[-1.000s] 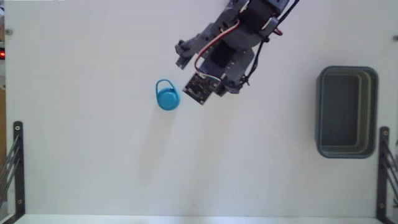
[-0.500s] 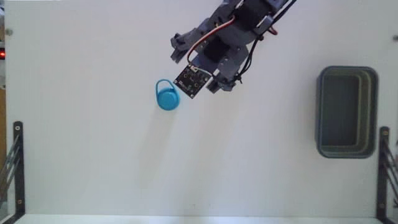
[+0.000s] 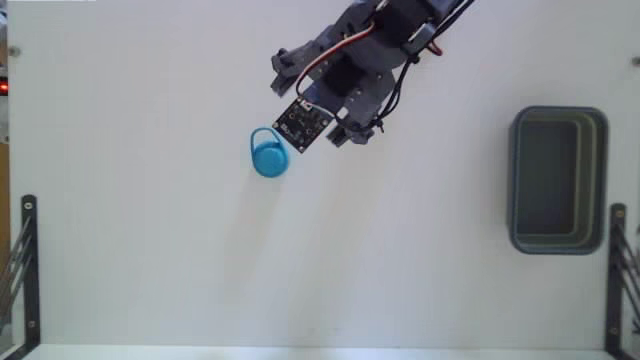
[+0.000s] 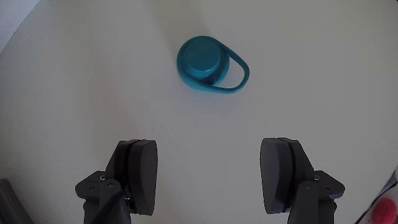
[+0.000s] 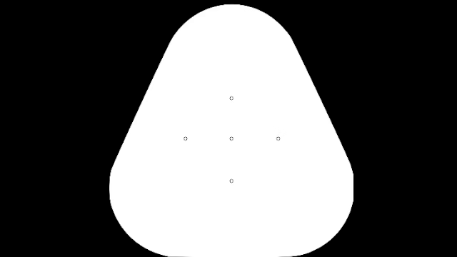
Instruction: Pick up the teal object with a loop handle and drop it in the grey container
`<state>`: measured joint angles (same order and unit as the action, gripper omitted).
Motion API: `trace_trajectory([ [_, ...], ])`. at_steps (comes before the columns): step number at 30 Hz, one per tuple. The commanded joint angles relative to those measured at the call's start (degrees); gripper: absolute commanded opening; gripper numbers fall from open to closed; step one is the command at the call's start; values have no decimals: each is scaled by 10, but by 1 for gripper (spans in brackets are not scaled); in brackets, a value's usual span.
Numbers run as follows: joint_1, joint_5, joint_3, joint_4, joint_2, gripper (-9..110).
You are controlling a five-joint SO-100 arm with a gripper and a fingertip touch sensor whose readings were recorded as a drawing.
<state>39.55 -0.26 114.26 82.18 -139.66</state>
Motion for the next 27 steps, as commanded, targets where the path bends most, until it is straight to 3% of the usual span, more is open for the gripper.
trace_trajectory([
  [1, 14, 3, 3, -2, -25, 110],
  [27, 2, 3, 3, -2, -25, 110],
])
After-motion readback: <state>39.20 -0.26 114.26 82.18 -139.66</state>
